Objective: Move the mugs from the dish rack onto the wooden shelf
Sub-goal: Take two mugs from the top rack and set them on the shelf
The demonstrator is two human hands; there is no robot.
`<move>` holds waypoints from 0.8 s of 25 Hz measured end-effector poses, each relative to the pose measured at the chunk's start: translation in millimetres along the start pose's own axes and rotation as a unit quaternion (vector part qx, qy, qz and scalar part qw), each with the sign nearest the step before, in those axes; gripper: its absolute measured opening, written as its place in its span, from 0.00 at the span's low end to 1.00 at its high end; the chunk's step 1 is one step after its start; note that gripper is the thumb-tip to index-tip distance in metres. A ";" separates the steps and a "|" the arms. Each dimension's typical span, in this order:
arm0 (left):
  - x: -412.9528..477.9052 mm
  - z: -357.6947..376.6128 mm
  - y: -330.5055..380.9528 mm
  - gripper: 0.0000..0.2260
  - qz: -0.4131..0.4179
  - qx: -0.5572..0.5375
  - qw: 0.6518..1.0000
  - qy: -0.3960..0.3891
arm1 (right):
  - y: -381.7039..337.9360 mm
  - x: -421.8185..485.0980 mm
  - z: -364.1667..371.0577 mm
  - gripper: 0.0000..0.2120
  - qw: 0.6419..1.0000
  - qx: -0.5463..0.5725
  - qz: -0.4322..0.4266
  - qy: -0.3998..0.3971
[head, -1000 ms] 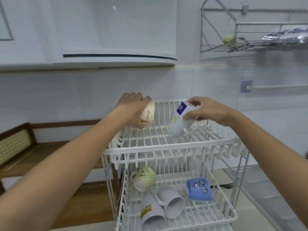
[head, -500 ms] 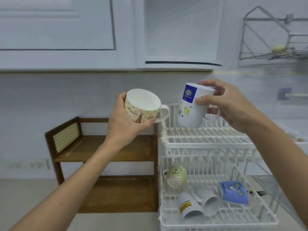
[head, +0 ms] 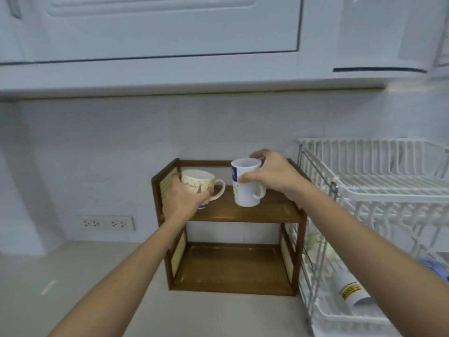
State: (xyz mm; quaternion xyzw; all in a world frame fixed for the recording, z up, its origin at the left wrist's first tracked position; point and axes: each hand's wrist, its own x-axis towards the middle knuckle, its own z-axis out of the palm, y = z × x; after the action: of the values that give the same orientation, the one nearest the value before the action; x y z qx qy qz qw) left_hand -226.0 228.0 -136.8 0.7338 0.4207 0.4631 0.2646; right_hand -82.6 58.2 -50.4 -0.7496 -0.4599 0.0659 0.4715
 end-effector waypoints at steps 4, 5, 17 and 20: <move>21.8 14.0 -26.2 0.41 -0.051 0.003 0.999 -0.012 | 27.9 32.8 46.3 0.38 0.998 -0.003 0.061 -0.004; 27.7 18.3 -30.7 0.41 -0.051 0.001 0.999 -0.014 | 33.4 40.1 53.8 0.38 0.997 -0.005 0.072 -0.008; 73.2 58.0 -61.3 0.43 -0.063 -0.049 0.996 -0.040 | 59.6 98.0 87.3 0.36 0.995 -0.013 0.056 -0.087; 75.1 57.2 -66.9 0.43 -0.055 -0.052 0.996 -0.055 | 61.7 104.7 89.5 0.34 0.990 0.011 0.054 -0.130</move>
State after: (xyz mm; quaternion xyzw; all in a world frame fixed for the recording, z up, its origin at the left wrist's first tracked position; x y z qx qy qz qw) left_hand -183.0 326.7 -179.3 0.7190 0.4204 0.4284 0.3503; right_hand -32.1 186.6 -111.6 -0.7531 -0.4750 0.1933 0.4121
